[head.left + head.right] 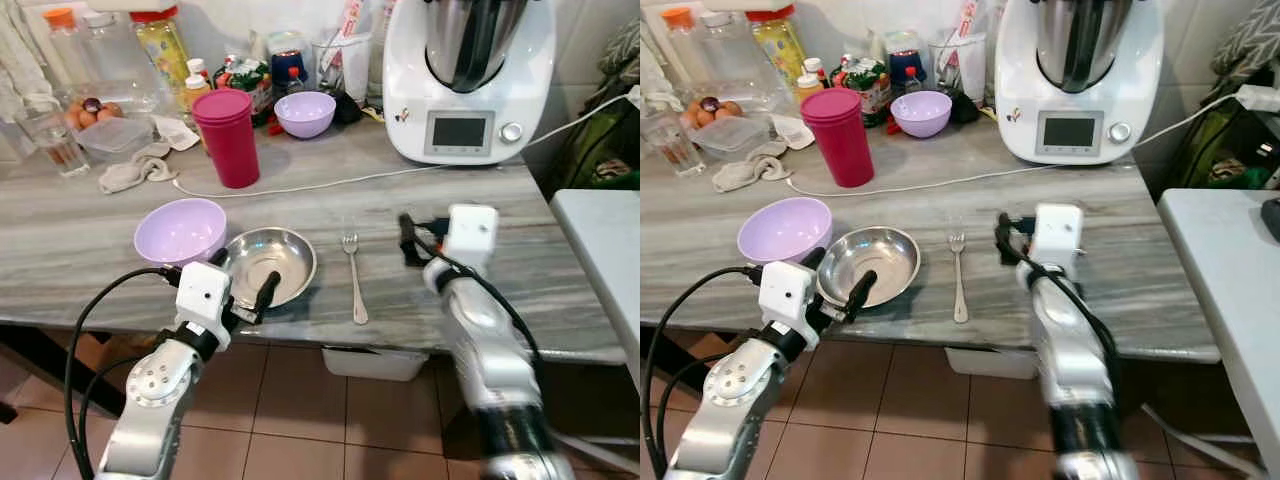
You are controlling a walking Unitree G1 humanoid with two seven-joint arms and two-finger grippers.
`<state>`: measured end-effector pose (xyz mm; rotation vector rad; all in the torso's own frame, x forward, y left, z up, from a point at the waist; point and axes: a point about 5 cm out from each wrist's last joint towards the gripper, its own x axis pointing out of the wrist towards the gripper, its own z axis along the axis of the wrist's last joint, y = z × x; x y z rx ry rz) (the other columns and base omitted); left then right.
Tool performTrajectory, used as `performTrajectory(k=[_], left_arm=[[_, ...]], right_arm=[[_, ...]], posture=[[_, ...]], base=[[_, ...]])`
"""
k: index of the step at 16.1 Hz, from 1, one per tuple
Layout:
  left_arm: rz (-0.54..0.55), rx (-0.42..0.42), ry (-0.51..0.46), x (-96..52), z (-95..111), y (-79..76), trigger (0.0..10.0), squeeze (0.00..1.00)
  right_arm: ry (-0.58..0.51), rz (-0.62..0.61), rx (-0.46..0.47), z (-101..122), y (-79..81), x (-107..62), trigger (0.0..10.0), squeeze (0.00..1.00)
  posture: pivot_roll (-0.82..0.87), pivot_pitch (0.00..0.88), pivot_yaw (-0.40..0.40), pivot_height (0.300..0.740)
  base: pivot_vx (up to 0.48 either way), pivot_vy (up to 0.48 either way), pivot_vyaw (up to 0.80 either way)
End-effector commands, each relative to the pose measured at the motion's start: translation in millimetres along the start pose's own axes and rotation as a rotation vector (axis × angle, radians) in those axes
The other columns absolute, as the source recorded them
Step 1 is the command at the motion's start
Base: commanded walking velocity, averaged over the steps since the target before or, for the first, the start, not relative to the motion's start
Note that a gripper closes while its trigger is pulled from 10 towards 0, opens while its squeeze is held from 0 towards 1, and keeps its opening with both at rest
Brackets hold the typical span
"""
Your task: Setting the table
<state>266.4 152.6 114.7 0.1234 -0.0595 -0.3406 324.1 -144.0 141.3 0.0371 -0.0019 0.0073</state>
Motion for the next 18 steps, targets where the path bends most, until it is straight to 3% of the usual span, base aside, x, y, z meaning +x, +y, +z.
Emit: performTrajectory(k=[1, 5, 9, 12, 18], left_arm=[[0.080, 0.026, 0.027, -0.8, -4, 7.4, 10.0, 0.00], [0.211, 0.034, 0.017, -3.9, -5, 13.8, 10.0, 0.00], [0.363, -0.021, 0.036, -16.0, -10, 18.9, 10.0, 0.00], [0.366, 0.028, 0.046, -10.7, -11, 22.2, 10.0, 0.00], [0.372, 0.027, 0.036, -7.3, -9, 22.9, 10.0, 0.00]], right_arm=[[-0.009, -0.023, -0.025, 2, -4.5, -8.8, 10.0, 1.00], [-0.059, -0.061, -0.091, 5, -23.1, -31.8, 10.0, 1.00], [-0.075, -0.095, -0.142, 9, -39.6, -45.8, 10.0, 1.00], [-0.076, -0.065, -0.164, 11, -35.3, -44.8, 10.0, 1.00], [-0.082, -0.051, -0.169, 12, -30.4, -44.1, 10.0, 1.00]], posture=[[-0.14, 0.015, 0.074, 0.740], [-0.16, 0.004, 0.075, 0.740], [-0.16, 0.000, 0.071, 0.740], [-0.16, 0.000, 0.071, 0.740], [-0.16, 0.000, 0.075, 0.740]], base=[[0.000, 0.000, 0.00], [0.000, 0.000, 0.00], [0.000, 0.000, 0.00], [0.000, 0.000, 0.00], [0.000, 0.000, 0.00]])
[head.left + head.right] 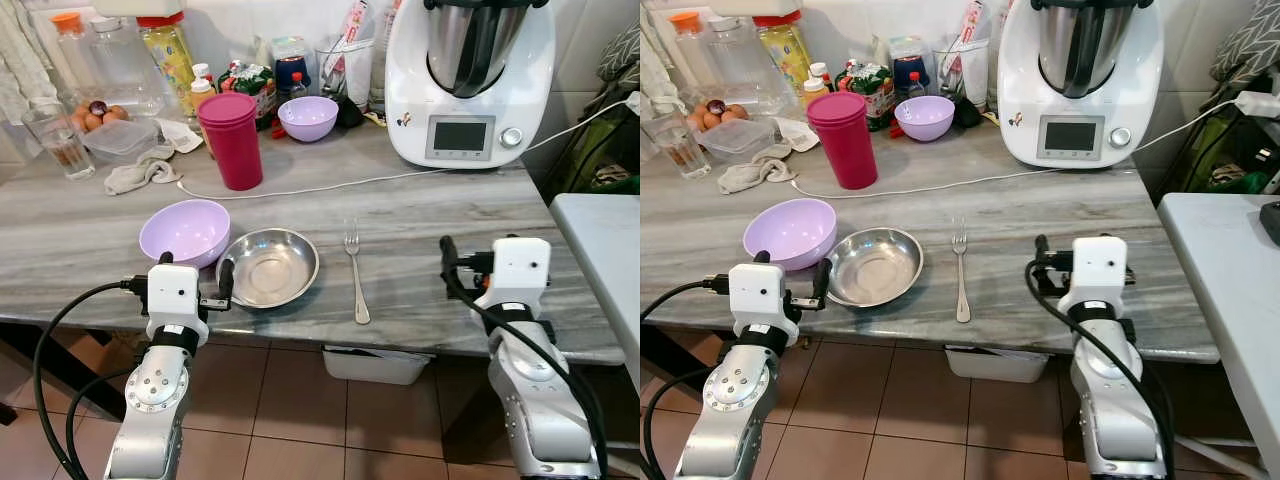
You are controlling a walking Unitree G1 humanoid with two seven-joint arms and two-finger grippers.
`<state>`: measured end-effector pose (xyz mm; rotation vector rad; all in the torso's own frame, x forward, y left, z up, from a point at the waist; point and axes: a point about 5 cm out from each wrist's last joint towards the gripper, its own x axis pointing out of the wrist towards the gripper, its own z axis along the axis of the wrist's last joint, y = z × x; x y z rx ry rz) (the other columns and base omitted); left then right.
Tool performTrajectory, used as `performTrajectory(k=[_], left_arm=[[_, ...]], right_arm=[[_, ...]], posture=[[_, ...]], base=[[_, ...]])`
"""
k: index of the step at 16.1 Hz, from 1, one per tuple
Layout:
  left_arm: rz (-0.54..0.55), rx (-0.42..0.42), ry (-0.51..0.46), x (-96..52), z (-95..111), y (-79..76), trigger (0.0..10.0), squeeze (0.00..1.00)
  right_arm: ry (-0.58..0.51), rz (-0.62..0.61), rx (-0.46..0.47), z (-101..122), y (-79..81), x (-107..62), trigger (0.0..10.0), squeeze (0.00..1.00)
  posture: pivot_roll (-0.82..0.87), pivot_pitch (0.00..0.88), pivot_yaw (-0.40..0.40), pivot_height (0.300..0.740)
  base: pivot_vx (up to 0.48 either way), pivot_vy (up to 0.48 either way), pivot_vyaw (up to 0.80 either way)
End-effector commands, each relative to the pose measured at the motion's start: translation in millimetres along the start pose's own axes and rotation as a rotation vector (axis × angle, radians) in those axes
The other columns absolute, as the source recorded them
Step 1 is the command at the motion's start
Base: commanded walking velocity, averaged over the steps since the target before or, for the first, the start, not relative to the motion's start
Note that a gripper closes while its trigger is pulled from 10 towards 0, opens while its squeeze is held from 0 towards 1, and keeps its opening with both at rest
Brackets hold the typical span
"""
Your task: Setting the table
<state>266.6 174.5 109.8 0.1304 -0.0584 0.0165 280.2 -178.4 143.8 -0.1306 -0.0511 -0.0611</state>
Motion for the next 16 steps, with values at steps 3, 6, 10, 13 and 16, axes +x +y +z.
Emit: performTrajectory(k=[3, 6, 10, 13, 16], left_arm=[[0.018, 0.028, 0.002, 3.6, 0, 3.0, 10.0, 0.00], [0.022, 0.047, 0.003, 4.5, 0, 3.7, 10.0, 0.00], [0.022, 0.046, -0.007, 4.7, 1, 2.5, 10.0, 0.00], [0.091, 0.071, -0.048, 7.3, 8, 14.5, 10.0, 0.00], [0.116, 0.102, -0.050, 8.0, 9, 18.7, 10.0, 0.00]], right_arm=[[-0.031, 0.008, 0.012, 9, 1.7, 1.3, 10.0, 0.96], [-0.041, 0.040, -0.039, 10, 6.5, 1.2, 10.0, 0.97], [-0.040, 0.062, -0.038, 10, 10.2, 0.7, 10.0, 0.00], [-0.063, 0.080, -0.084, 14, 12.1, 1.7, 10.0, 0.00], [-0.094, 0.106, -0.121, 20, 16.2, 2.4, 10.0, 0.00]], posture=[[-0.16, 0.000, 0.079, 0.740], [-0.16, 0.000, 0.082, 0.740], [-0.16, 0.000, 0.080, 0.740], [-0.16, 0.000, 0.080, 0.740], [-0.16, 0.000, 0.079, 0.740]], base=[[0.000, 0.000, 0.00], [0.000, 0.000, 0.53], [0.000, 0.000, 0.80], [0.000, 0.000, 0.80], [0.000, 0.000, 0.80]])
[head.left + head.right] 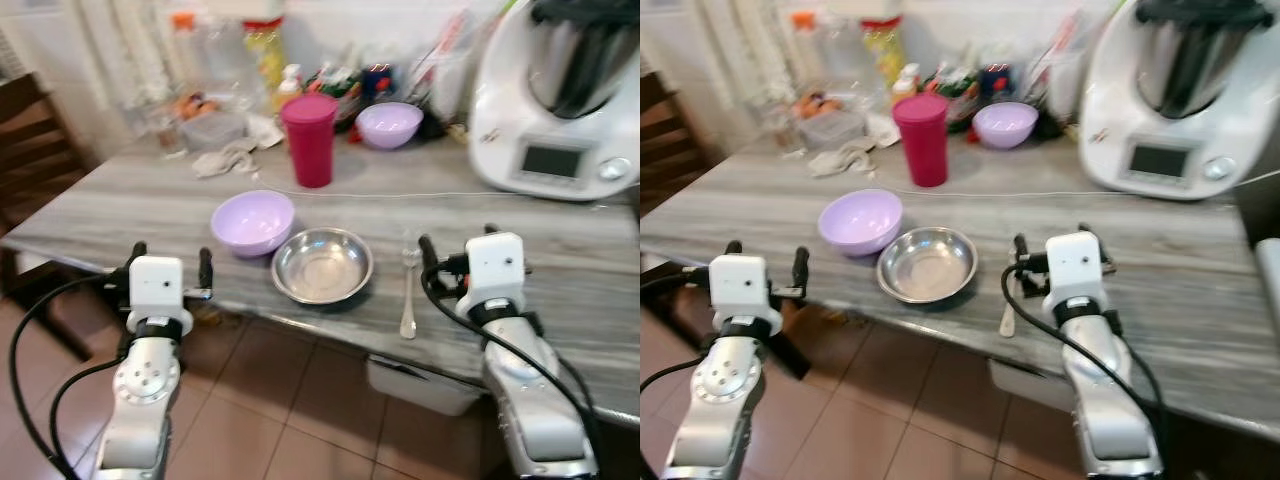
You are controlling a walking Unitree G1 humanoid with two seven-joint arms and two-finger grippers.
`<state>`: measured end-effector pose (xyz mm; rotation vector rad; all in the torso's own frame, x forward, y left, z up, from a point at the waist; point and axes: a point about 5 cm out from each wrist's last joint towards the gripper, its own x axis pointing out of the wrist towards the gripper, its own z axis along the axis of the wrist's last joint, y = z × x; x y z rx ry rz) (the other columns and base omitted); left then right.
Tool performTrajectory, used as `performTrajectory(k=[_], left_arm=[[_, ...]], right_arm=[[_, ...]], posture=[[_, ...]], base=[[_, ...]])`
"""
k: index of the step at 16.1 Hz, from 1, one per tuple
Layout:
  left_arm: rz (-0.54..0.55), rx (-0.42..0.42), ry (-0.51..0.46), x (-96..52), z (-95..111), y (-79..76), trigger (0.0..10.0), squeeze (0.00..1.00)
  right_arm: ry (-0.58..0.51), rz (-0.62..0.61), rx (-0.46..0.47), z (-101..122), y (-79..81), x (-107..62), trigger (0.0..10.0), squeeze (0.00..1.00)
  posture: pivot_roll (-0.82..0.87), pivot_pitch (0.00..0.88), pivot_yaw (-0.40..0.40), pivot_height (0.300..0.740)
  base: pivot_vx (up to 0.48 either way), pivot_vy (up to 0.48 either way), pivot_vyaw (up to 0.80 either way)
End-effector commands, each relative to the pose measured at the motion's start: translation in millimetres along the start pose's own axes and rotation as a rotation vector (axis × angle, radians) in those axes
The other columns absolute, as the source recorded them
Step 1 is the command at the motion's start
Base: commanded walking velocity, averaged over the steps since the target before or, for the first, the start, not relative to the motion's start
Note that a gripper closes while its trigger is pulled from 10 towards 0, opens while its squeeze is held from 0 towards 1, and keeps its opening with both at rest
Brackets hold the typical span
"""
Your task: Setting the table
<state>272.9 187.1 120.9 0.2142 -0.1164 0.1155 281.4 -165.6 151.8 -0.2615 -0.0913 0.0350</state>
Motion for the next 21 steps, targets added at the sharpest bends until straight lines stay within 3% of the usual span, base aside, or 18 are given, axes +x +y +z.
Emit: performTrajectory(k=[1, 21], left_arm=[[0.020, 0.017, 0.000, 1.2, -0.5, 4.7, 10.0, 0.00], [0.044, 0.044, 0.003, 3.2, -4.7, -1.9, 10.0, 0.00]], right_arm=[[-0.051, 0.014, 0.001, 11.7, 4.0, 3.0, 10.0, 0.00], [-0.101, 0.079, -0.011, 20.3, 13.6, 9.4, 10.0, 0.00]], posture=[[-0.16, 0.000, 0.079, 0.740], [-0.15, 0.000, 0.065, 0.740]], base=[[0.000, 0.000, 0.80], [0.000, 0.000, 0.80]])
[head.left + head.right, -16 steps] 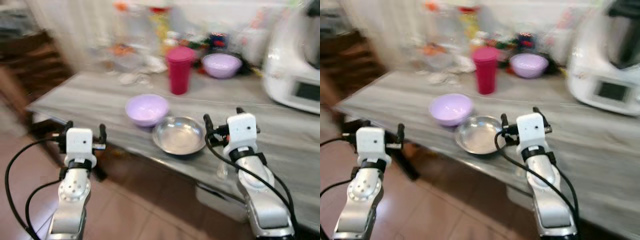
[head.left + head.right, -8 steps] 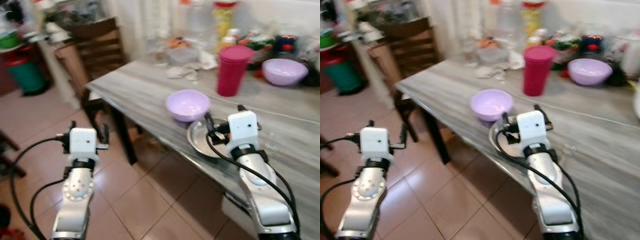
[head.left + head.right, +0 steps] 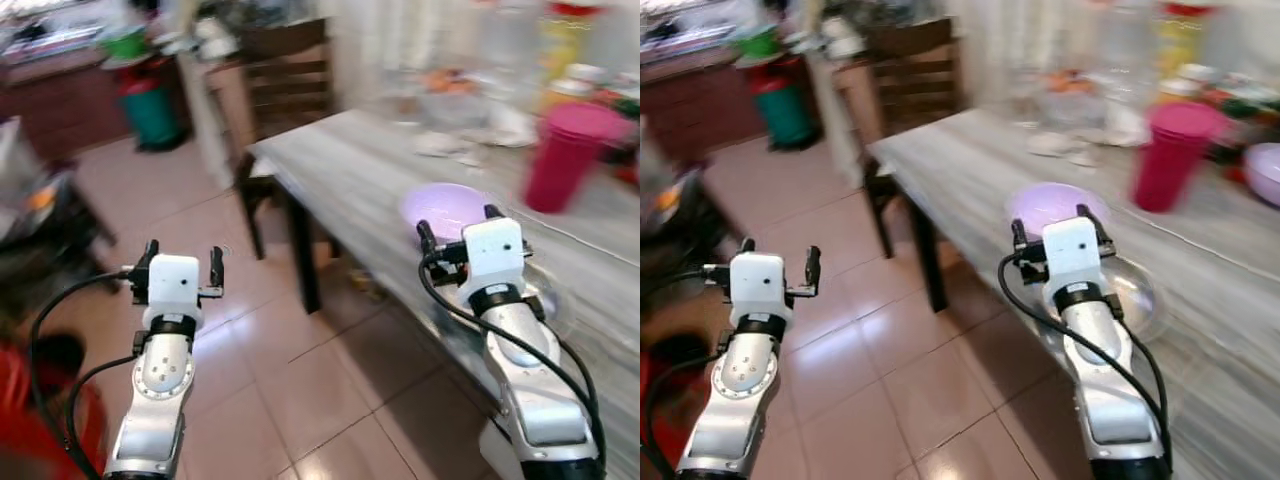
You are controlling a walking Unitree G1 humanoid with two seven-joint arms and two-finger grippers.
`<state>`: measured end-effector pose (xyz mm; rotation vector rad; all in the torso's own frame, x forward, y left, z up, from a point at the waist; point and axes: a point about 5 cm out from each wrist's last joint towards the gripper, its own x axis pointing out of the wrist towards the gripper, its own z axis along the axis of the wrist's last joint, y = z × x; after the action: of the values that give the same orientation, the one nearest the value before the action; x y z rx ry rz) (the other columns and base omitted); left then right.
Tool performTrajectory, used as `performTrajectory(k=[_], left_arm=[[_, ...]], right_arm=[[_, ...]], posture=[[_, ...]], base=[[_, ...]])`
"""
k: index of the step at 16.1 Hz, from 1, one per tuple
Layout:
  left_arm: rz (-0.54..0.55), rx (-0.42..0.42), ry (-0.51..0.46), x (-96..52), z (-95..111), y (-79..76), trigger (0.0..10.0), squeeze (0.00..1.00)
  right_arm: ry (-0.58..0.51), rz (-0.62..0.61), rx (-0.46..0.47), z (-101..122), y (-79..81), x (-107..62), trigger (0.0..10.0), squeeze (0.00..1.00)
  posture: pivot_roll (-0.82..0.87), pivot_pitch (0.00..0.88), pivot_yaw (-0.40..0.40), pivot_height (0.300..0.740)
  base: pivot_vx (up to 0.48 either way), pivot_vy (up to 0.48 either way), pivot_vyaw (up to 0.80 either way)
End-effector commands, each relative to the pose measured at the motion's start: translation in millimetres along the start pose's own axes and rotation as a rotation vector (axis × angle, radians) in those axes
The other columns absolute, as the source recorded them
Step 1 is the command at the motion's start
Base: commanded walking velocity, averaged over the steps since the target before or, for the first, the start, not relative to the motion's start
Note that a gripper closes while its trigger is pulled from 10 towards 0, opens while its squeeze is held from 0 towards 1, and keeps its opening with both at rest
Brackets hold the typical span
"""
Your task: Setting the table
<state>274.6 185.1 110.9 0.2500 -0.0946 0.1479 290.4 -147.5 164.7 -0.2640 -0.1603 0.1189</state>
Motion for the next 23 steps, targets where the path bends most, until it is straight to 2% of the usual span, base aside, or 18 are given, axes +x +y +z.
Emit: performTrajectory(k=[1, 3, 6, 7, 8, 10, 13, 16, 17, 19, 20, 22, 23], left_arm=[[0.020, 0.005, -0.017, 1.7, 4, 1.4, 10.0, 0.00], [0.045, 0.007, -0.013, -0.8, 1, -0.1, 10.0, 0.00], [0.074, 0.001, -0.015, -0.8, -2, -0.8, 10.0, 0.00], [0.078, 0.000, -0.016, -0.2, -2, -0.5, 10.0, 0.00], [0.093, 0.001, -0.028, 2.6, -2, -1.9, 10.0, 0.00], [0.117, -0.001, -0.031, 4.2, -2, -1.5, 10.0, 0.00], [0.127, 0.002, -0.025, 3.3, -5, 0.9, 10.0, 0.00], [0.071, 0.031, -0.058, 10.8, 0, -2.9, 10.0, 0.00], [0.042, 0.027, -0.058, 13.2, 2, -5.8, 10.0, 0.00], [0.020, 0.017, -0.042, 14.0, 0, -8.3, 10.0, 0.00], [0.002, 0.016, -0.039, 17.1, -1, -8.1, 10.0, 0.00], [-0.017, 0.019, -0.040, 24.1, -2, -11.0, 10.0, 0.00], [-0.019, 0.037, -0.054, 26.9, -2, -11.5, 10.0, 0.00]], right_arm=[[-0.020, 0.012, 0.006, 5, -0.9, -0.9, 10.0, 0.00], [0.001, 0.027, -0.005, 2, -3.7, 2.7, 10.0, 0.00], [-0.008, 0.095, -0.028, 7, 3.6, 8.8, 10.0, 0.00], [-0.007, 0.116, -0.031, 8, 6.1, 10.4, 10.0, 0.00], [-0.008, 0.146, -0.045, 9, 6.4, 14.1, 10.0, 0.00], [-0.012, 0.180, -0.070, 9, 7.0, 17.6, 10.0, 0.00], [-0.010, 0.168, -0.048, 8, 7.6, 23.8, 10.0, 0.00], [-0.027, 0.080, -0.034, 5, 8.9, 21.5, 10.0, 0.00], [-0.040, 0.060, 0.010, 6, 6.0, 20.9, 10.0, 0.00], [-0.033, -0.004, -0.002, 4, -1.7, 19.5, 10.0, 0.00], [0.017, -0.105, 0.005, -6, -13.4, 14.3, 10.0, 0.00], [0.038, -0.109, -0.016, -13, -19.3, 4.9, 10.0, 0.00], [0.049, -0.131, 0.009, -17, -23.9, 1.3, 10.0, 0.00]], posture=[[-0.15, 0.000, 0.060, 0.740], [-0.14, 0.000, 0.031, 0.740], [-0.13, 0.000, -0.040, 0.740], [-0.13, 0.000, -0.040, 0.740], [-0.12, 0.000, -0.097, 0.740], [-0.10, 0.000, -0.108, 0.740], [-0.10, 0.000, -0.083, 0.740], [-0.11, 0.000, -0.030, 0.740], [-0.14, 0.000, 0.009, 0.740], [-0.16, 0.000, 0.032, 0.740], [-0.19, 0.000, 0.059, 0.740], [-0.22, 0.000, 0.072, 0.740], [-0.23, 0.000, 0.073, 0.740]], base=[[0.000, 0.000, 0.00], [0.000, 0.000, 0.00], [0.000, 0.000, 0.00], [0.000, 0.000, 0.00], [0.000, 0.000, 0.00], [0.000, 0.000, 0.00], [0.000, 0.000, 0.00], [0.000, 0.000, 0.00], [0.000, 0.000, 0.00], [0.000, 0.000, 0.00], [0.000, 0.000, 0.00], [0.000, 0.000, 0.00], [0.000, 0.000, 0.00]])
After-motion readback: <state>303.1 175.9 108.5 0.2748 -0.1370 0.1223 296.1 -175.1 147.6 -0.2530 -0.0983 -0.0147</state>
